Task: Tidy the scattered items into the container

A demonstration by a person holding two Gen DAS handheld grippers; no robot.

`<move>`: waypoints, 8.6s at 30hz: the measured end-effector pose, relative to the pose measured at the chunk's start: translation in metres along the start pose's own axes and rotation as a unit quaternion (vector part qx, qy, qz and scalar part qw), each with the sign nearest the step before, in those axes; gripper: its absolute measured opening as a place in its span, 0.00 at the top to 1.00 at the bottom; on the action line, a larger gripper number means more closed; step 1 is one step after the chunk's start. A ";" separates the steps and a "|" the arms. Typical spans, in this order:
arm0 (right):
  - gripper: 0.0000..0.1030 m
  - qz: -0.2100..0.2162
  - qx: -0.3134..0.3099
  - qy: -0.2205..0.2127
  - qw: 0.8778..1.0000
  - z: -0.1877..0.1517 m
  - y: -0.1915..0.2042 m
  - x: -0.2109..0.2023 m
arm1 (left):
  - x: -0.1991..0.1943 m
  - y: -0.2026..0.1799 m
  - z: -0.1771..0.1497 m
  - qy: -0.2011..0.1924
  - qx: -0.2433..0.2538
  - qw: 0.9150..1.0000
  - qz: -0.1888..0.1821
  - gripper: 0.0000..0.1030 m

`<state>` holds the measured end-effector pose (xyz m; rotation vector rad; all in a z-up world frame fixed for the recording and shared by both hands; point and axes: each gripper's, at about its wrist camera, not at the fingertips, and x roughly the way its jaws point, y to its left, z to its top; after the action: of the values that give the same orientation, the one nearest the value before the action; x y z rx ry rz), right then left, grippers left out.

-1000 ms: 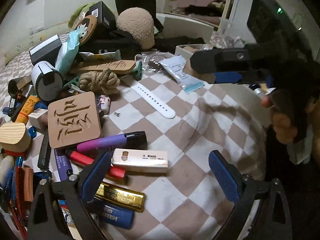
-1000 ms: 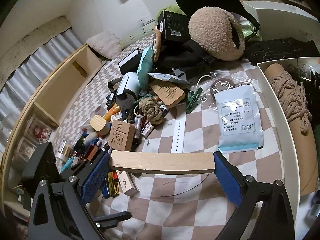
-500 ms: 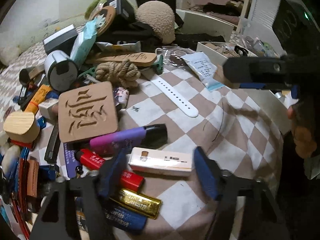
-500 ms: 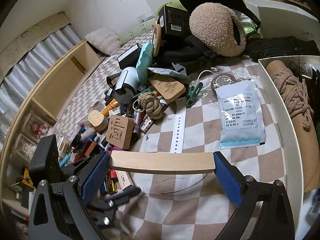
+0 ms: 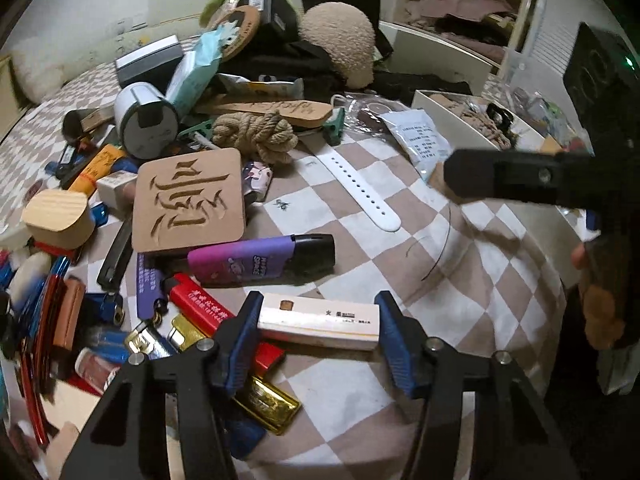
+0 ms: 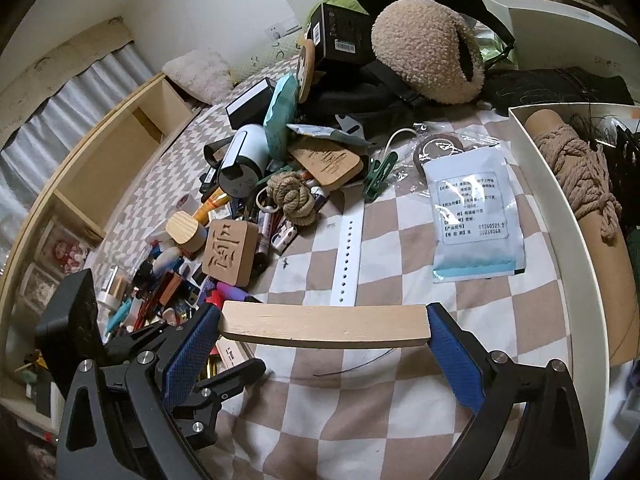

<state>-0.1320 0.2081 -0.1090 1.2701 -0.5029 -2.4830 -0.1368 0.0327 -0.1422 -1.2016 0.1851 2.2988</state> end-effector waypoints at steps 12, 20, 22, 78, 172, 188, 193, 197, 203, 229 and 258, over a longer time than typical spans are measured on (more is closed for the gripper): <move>0.03 -0.016 -0.008 -0.032 0.999 -0.007 0.005 -0.023 | -0.025 -0.011 -0.002 -0.033 -0.031 0.999 -0.003 0.45; 0.03 -0.022 -0.007 -0.077 0.997 0.001 -0.001 -0.065 | -0.047 -0.030 0.009 -0.074 -0.030 0.996 -0.026 0.45; 0.03 -0.029 -0.010 -0.092 0.995 0.006 -0.006 -0.081 | -0.053 -0.036 0.015 -0.086 -0.020 0.996 -0.027 0.45; 0.03 -0.191 -0.034 0.020 0.981 -0.049 -0.217 -0.188 | 0.028 -0.261 0.071 0.011 0.213 0.960 -0.181 0.45; 0.00 -0.132 -0.093 -0.097 0.982 -0.002 -0.010 -0.128 | -0.095 -0.043 0.028 -0.109 -0.030 0.993 0.023 0.00; 0.00 -0.077 -0.090 -0.029 0.993 -0.006 0.033 -0.036 | -0.097 0.034 -0.012 -0.113 -0.094 0.984 0.097 0.00; 0.00 -0.051 -0.081 0.001 0.995 -0.014 0.045 -0.006 | -0.098 0.055 -0.017 -0.112 -0.122 0.980 0.112 0.00; 0.12 -0.038 -0.100 0.022 0.994 -0.023 0.059 0.017 | -0.101 0.068 -0.021 -0.117 -0.147 0.975 0.117 0.00; 0.34 -0.003 -0.083 0.047 0.995 -0.022 0.067 0.044 | -0.104 0.087 -0.028 -0.122 -0.189 0.967 0.116 0.00; 0.15 -0.093 -0.133 0.022 0.986 -0.015 0.095 0.103 | -0.102 0.095 -0.032 -0.128 -0.209 0.962 0.123 0.00; 0.15 -0.097 -0.078 0.016 0.992 -0.007 0.084 0.092 | -0.099 0.087 -0.030 -0.132 -0.198 0.964 0.121 0.00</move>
<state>-0.1681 0.0934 -0.1415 1.3500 -0.1797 -2.5937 -0.1145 -0.0902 -0.0918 -1.0826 -0.2525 2.7772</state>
